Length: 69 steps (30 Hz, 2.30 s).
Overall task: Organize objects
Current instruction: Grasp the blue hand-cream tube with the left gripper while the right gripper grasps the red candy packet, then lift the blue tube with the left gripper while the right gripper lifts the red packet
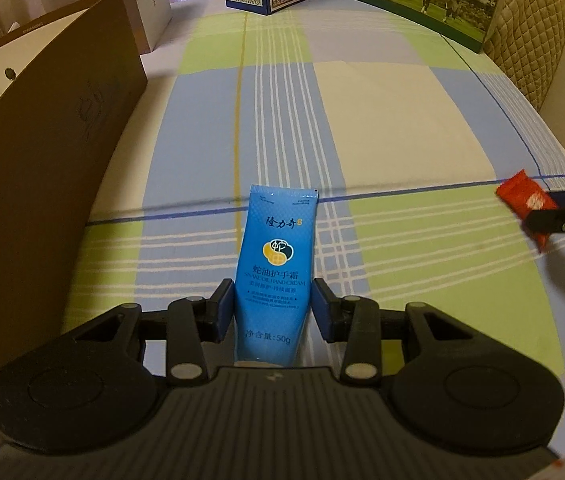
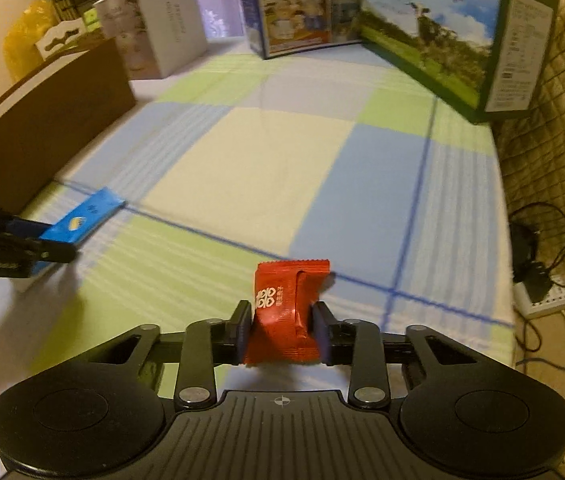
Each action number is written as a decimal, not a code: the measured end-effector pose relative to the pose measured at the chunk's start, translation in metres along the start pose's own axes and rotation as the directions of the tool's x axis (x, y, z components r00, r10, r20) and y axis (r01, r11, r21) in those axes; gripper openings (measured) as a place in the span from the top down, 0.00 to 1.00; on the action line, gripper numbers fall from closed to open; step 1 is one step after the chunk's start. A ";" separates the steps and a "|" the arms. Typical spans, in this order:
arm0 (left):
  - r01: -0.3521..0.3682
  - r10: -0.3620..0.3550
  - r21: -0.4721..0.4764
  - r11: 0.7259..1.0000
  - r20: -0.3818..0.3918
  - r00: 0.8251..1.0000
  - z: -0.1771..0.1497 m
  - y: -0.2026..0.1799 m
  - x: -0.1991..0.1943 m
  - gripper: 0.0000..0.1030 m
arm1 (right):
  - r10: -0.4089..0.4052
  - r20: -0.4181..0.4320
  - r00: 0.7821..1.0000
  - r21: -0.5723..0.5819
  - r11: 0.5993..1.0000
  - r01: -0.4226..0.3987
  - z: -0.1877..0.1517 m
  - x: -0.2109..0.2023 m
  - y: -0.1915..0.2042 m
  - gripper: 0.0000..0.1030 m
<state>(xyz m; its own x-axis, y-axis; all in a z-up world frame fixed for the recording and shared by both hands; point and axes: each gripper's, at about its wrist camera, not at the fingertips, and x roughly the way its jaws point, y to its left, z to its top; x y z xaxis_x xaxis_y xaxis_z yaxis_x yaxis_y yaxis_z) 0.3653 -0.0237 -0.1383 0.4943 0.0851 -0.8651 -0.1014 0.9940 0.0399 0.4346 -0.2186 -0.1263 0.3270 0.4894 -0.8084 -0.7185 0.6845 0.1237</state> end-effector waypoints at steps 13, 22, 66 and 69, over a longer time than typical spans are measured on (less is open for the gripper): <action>0.036 -0.036 -0.004 0.999 -0.042 0.998 -0.044 0.011 -0.031 0.65 | 0.186 -0.074 0.980 0.038 0.982 -0.183 -0.036 -0.019 0.087 0.73; 0.056 -0.056 -0.007 0.998 -0.118 0.991 -0.084 0.026 -0.062 0.65 | 0.196 -0.140 0.970 -0.034 0.979 -0.203 -0.053 -0.025 0.131 0.70; 0.100 -0.091 0.110 0.989 -0.087 0.992 -0.094 0.030 -0.085 0.66 | 0.081 -0.076 0.994 0.006 0.997 -0.081 -0.051 -0.038 0.168 0.76; 0.100 -0.094 0.097 0.990 -0.069 0.993 -0.091 0.038 -0.096 0.66 | 0.094 -0.066 0.993 0.012 0.996 -0.093 -0.045 -0.044 0.172 0.76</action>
<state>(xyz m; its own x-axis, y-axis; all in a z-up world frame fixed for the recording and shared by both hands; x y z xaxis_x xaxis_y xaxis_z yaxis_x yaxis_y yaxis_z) 0.2353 -0.0004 -0.0992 0.4413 -0.0133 -0.8973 0.0331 0.9995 0.0014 0.2693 -0.1466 -0.0958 0.2172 0.5146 -0.8295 -0.7383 0.6425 0.2053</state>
